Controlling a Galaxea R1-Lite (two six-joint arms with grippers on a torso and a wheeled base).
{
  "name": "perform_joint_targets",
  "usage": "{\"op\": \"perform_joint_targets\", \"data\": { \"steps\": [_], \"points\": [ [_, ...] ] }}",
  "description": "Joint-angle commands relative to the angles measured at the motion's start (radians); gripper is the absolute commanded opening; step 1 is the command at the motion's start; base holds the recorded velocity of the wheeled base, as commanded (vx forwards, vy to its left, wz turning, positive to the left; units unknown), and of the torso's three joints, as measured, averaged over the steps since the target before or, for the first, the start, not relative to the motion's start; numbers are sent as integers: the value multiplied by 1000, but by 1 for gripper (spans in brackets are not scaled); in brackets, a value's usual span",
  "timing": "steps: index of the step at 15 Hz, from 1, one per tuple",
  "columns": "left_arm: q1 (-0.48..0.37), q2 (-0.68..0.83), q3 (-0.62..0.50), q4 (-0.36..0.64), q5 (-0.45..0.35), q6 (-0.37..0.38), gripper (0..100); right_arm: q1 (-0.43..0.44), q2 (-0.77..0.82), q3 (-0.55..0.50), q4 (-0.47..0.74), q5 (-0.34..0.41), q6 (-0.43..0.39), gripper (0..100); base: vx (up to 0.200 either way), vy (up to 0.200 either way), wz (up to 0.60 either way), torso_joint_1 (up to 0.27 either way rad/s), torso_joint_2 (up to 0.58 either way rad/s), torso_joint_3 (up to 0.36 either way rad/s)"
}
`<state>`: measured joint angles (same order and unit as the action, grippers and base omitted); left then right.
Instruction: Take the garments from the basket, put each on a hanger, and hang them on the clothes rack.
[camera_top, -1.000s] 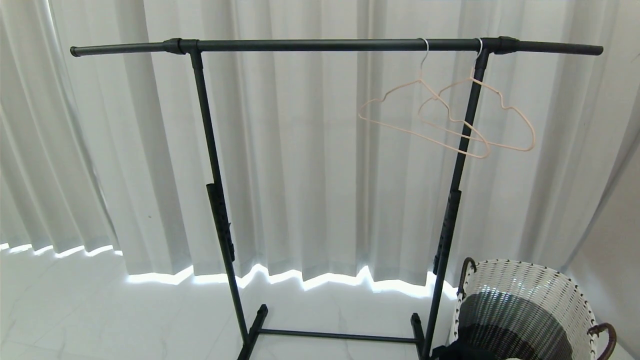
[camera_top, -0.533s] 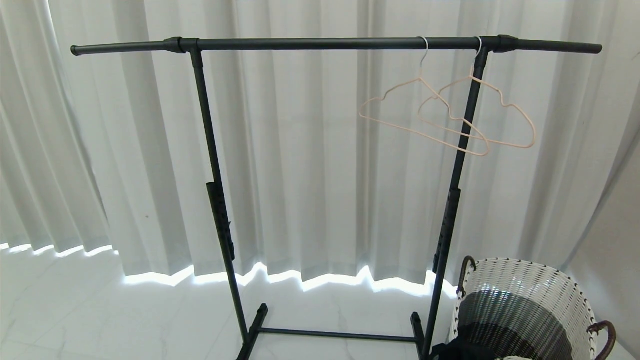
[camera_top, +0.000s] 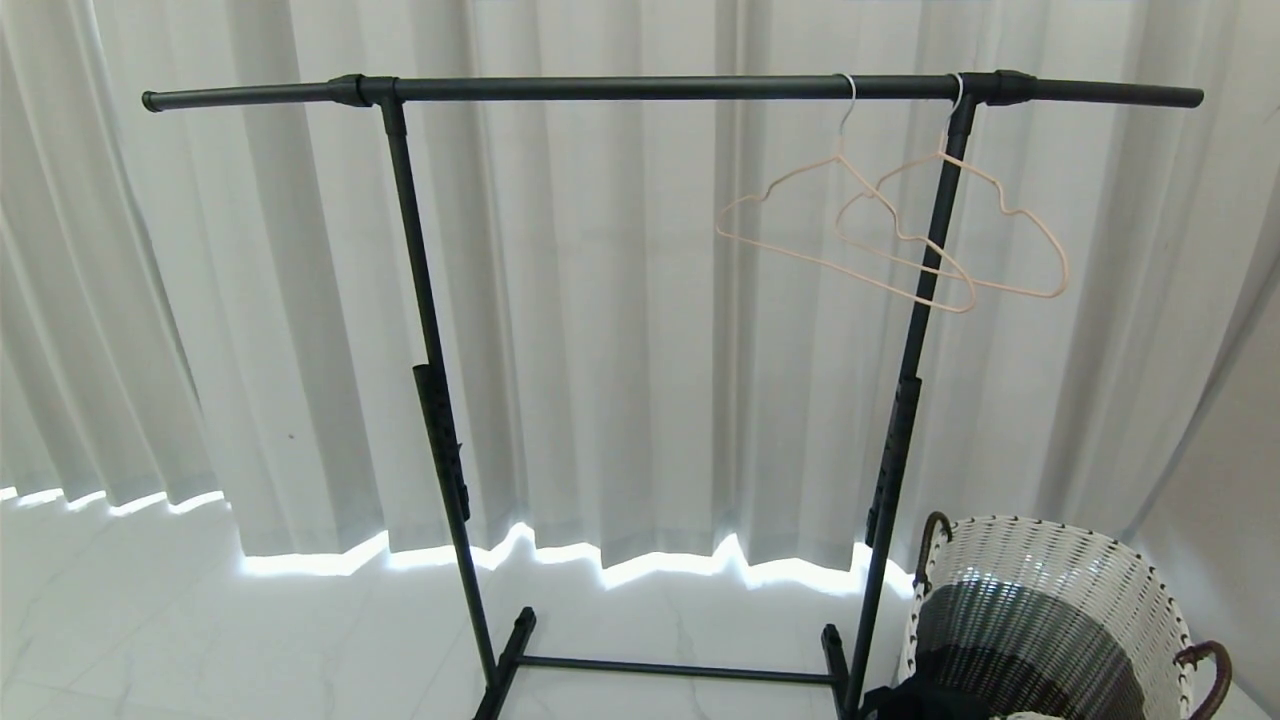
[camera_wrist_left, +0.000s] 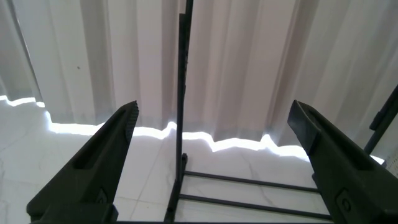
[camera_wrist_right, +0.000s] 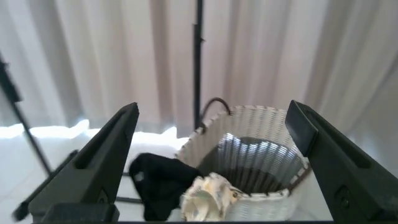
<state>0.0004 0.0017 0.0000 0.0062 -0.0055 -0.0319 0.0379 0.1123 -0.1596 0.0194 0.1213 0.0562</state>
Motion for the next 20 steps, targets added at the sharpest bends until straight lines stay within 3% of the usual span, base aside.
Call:
{"op": "perform_joint_targets", "data": {
  "steps": [1, 3, 6, 8, 10, 12, 20],
  "points": [
    [1, 0, 0, 0, 1, 0, 100, 76, 421, -147, 19, 34, -58, 100, 0, 0, 0, 0, 0, 0],
    [1, 0, 0, 0, 1, 0, 100, 11, 708, -144, 28, 31, -233, 100, 0, 0, 0, 0, 0, 0],
    [1, 0, 0, 0, -1, 0, 100, -124, 1075, -110, 4, 31, -565, 100, 0, 0, 0, 0, 0, 0],
    [1, 0, 0, 0, 1, 0, 100, -161, 1251, -64, -104, 31, -711, 100, 0, 0, 0, 0, 0, 0],
    [1, 0, 0, 0, 1, 0, 100, -161, 1354, -8, -233, 32, -797, 100, 0, 0, 0, 0, 0, 0],
    [1, 0, 0, 0, 1, 0, 100, -161, 1428, 20, -283, 32, -851, 100, 0, 0, 0, 0, 0, 0],
    [1, 1, 0, 0, 1, 0, 100, -161, 1742, 26, -596, 29, -874, 100, 0, 0, 0, 0, 0, 0]
  ]
}}
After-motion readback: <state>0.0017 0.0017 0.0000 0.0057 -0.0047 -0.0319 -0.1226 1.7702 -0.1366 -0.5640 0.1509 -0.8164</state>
